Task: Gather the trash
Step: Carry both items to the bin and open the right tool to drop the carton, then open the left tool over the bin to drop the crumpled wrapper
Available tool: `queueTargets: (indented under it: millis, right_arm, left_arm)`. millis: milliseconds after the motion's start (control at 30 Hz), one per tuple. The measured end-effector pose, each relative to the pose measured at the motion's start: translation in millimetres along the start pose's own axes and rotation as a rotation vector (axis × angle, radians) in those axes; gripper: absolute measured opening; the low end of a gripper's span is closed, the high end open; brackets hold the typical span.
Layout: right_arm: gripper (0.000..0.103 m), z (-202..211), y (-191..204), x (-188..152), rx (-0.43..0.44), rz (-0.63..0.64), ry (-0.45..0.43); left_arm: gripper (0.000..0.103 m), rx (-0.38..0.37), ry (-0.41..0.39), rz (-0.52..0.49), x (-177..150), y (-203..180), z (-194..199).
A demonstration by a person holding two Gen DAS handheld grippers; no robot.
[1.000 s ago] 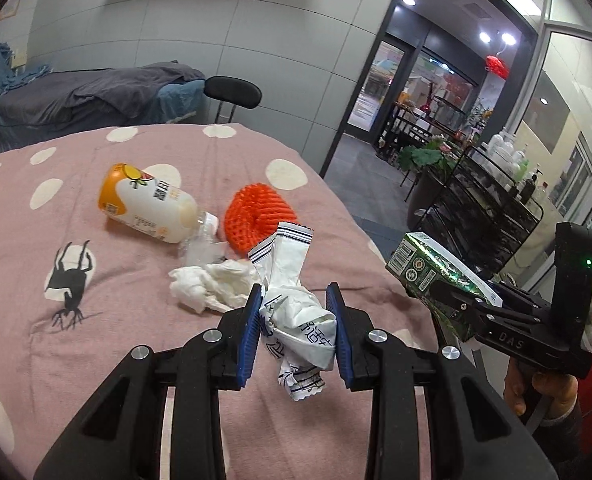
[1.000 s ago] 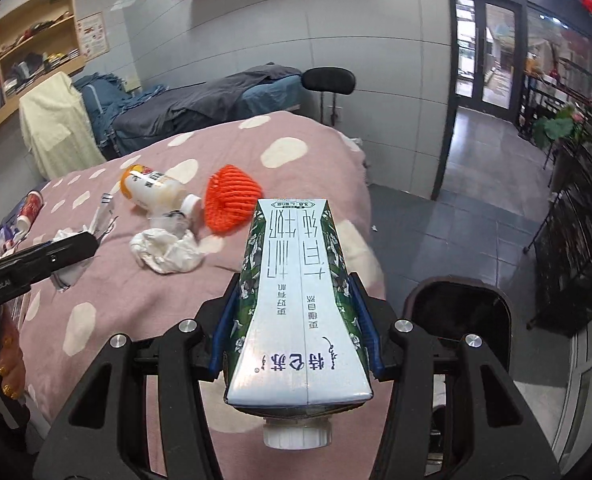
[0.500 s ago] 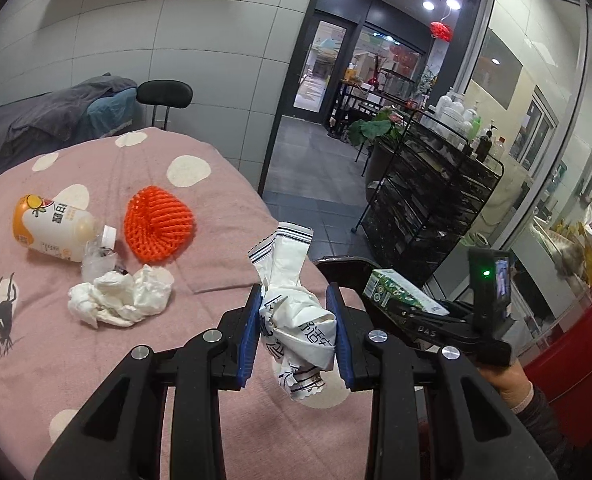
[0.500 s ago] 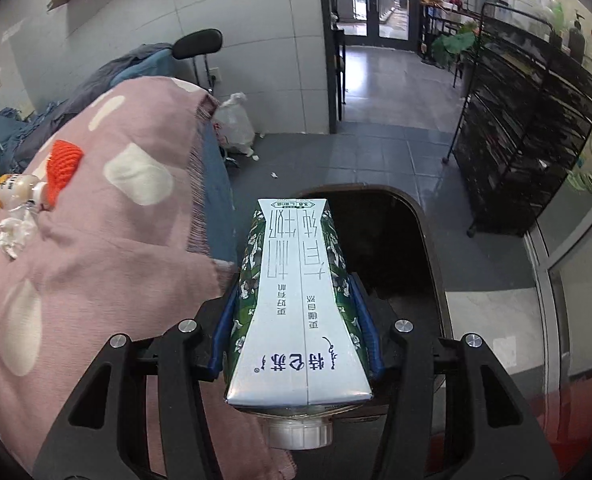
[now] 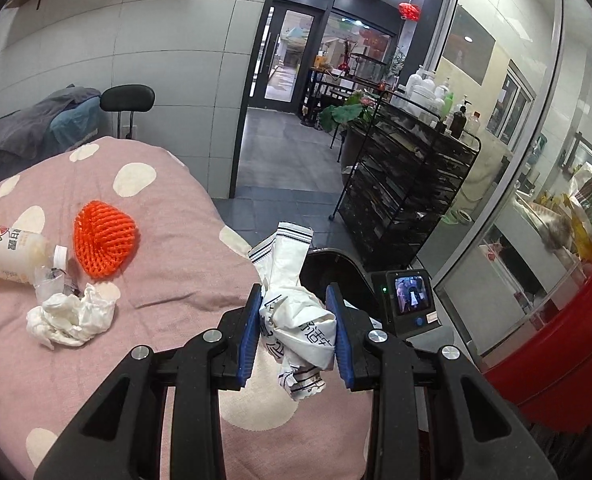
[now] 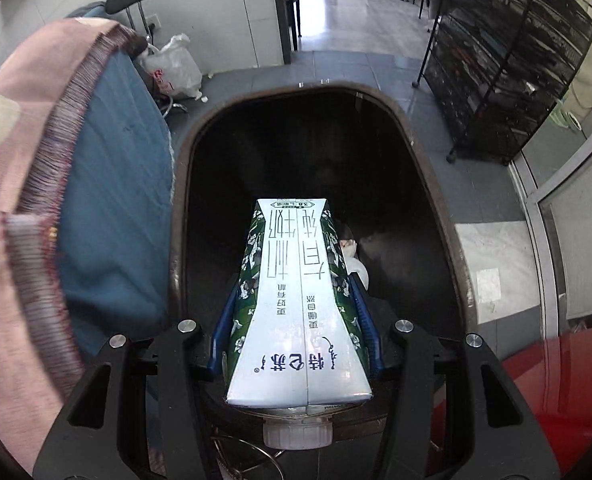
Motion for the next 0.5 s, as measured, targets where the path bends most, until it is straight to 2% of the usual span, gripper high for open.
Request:
queueTargets:
  millis: [167,233,300,500]
  right_arm:
    - [0.053,-12.9,-3.7,-3.3,-0.006,-0.025,0.022]
    - [0.057,-12.7,-5.8,-5.6,-0.001,-0.044,0.025]
    - [0.068,-8.1,-7.8,-7.7,-0.002,-0.054,0.017]
    - [0.069,23.6,-18.6,-17.3,-0.020,-0.088,-0.051]
  left_arm:
    - [0.032,-0.014,0.014,-0.002,-0.8,-4.0,-4.4]
    - [0.032,-0.018,0.018,-0.007,-1.3,-7.5,-6.0]
    - [0.032,-0.028,0.023,-0.009,-0.4,-10.9,-8.3]
    - [0.032,-0.082,0.037,-0.037,2.0,-29.9,-19.4]
Point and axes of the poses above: each gripper's, at about its wrist camera, not at the fingertips, and z roughly against the way its jaws point, y to its left, x to its top, the point moved 5 cm from there along -z, roughly the way its jaws point
